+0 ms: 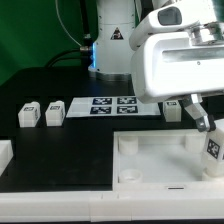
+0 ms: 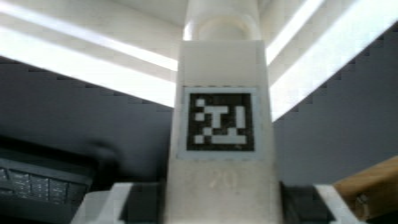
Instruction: Assemble one leg
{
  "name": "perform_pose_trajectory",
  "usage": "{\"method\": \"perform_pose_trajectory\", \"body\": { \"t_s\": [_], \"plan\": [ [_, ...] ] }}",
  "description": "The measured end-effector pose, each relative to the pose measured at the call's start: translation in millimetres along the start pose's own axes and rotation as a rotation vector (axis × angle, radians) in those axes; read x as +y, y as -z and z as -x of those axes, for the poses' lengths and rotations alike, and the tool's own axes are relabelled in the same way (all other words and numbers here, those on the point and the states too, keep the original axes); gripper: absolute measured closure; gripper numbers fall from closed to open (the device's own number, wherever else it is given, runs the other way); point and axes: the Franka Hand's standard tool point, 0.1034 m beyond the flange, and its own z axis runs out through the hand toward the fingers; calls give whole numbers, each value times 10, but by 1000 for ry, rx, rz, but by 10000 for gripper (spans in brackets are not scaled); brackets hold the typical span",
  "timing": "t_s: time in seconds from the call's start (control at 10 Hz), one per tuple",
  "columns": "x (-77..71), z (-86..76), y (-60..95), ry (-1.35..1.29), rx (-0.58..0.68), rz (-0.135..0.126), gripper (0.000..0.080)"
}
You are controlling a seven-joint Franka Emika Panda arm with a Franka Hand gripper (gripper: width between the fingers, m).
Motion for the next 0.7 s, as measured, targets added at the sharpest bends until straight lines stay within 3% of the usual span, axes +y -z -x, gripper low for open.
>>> {"method": "perform_pose_trajectory", "body": {
  "t_s": [0.5,0.6,0.7],
  "plan": [
    [-3,39,-19,-2,-5,-1,505],
    [-4,41,-20,-2,-6,-1,328],
    [-4,42,-20,-2,-6,-1,213]
  ]
}}
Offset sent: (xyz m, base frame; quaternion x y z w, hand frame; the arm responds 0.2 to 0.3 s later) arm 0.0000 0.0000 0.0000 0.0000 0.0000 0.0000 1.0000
